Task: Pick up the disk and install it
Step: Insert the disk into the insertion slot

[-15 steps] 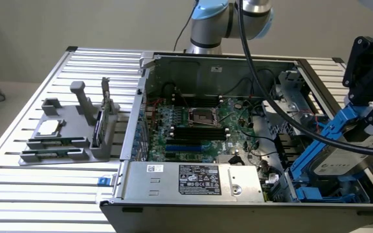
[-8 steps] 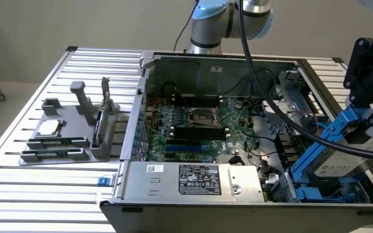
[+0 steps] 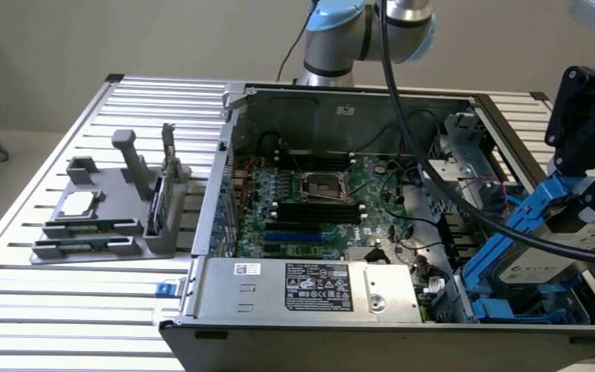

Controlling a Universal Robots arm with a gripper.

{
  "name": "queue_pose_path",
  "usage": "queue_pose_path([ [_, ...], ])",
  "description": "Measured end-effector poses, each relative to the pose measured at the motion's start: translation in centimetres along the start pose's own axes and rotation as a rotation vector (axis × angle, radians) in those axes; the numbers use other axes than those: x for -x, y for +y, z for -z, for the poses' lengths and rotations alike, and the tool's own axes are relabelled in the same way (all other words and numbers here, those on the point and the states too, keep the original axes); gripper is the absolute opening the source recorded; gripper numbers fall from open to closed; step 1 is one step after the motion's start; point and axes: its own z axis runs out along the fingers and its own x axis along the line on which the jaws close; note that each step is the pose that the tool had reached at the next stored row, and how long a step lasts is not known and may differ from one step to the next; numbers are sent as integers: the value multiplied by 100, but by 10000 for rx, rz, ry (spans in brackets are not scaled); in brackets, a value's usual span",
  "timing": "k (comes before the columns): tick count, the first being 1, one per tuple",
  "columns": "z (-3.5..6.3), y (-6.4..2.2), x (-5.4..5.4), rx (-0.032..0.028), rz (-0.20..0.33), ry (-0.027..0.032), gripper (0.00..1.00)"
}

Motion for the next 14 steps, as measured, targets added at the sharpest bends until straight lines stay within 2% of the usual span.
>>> queue_pose_path([
  [5, -33, 1, -15, -2, 15, -75, 33],
  [10, -39, 1, -25, 3, 28, -86, 33],
  [14, -37, -1, -25, 70, 39, -91, 33],
])
